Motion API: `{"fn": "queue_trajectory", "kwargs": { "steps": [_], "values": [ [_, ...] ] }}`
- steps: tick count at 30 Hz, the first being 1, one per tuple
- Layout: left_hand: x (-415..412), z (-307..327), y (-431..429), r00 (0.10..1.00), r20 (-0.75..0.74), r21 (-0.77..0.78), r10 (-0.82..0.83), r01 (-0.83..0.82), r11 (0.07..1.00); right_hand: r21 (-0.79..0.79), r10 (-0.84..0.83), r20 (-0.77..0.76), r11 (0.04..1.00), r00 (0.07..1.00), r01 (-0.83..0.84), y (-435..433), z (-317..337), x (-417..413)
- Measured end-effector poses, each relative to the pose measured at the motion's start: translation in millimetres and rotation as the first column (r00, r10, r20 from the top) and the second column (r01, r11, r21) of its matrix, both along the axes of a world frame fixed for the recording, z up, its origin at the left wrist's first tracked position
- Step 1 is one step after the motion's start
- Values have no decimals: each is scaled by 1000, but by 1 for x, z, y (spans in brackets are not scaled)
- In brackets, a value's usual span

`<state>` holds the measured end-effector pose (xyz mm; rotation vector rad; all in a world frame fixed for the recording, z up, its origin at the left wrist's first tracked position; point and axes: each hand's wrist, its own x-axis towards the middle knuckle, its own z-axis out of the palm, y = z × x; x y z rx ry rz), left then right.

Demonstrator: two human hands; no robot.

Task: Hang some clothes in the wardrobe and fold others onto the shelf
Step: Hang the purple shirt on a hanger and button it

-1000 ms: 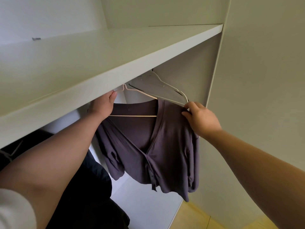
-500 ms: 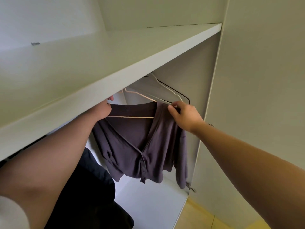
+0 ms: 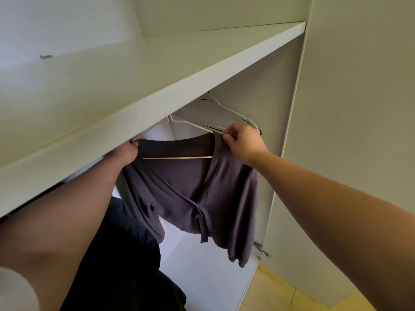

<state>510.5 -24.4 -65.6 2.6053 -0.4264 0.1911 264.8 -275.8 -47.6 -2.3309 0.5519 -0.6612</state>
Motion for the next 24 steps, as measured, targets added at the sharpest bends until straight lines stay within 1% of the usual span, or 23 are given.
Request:
{"fn": "queue_trajectory", "kwargs": {
  "steps": [4, 8, 10, 12, 14, 16, 19, 22, 24],
  "values": [
    [-15, 8, -7, 999, -28, -41, -26, 25, 999, -52, -32, 32, 998, 999, 34, 2, -2, 1],
    [-30, 13, -21, 999, 18, -65, -43, 44, 997, -103, -45, 6, 994, 999, 46, 5, -2, 1],
    [-45, 19, -31, 997, 40, -108, -68, 72, 992, -129, -40, -13, 991, 999, 38, 5, -2, 0],
    [-51, 23, -39, 996, 51, -163, -77, 84, 983, -109, -21, -8, 994, 1000, 20, 5, -2, -1],
    [-51, 24, -42, 993, 76, -181, -85, 97, 979, -87, -5, -14, 996, 1000, 4, 4, -2, 0],
    [-50, 24, -40, 992, 91, -168, -91, 105, 980, -82, 19, -35, 996, 999, -22, 3, -3, 0],
    [-51, 31, -39, 986, 46, -169, -159, 165, 972, -122, 48, -80, 991, 996, -57, 4, -1, 0],
    [-55, 39, -51, 958, 140, -183, -250, 273, 944, -205, 72, -173, 973, 982, -108, 7, 0, 2],
    [-67, 42, -61, 943, 184, -162, -277, 307, 938, -252, 74, -233, 958, 970, -133, 11, 2, 2]
  ]
}}
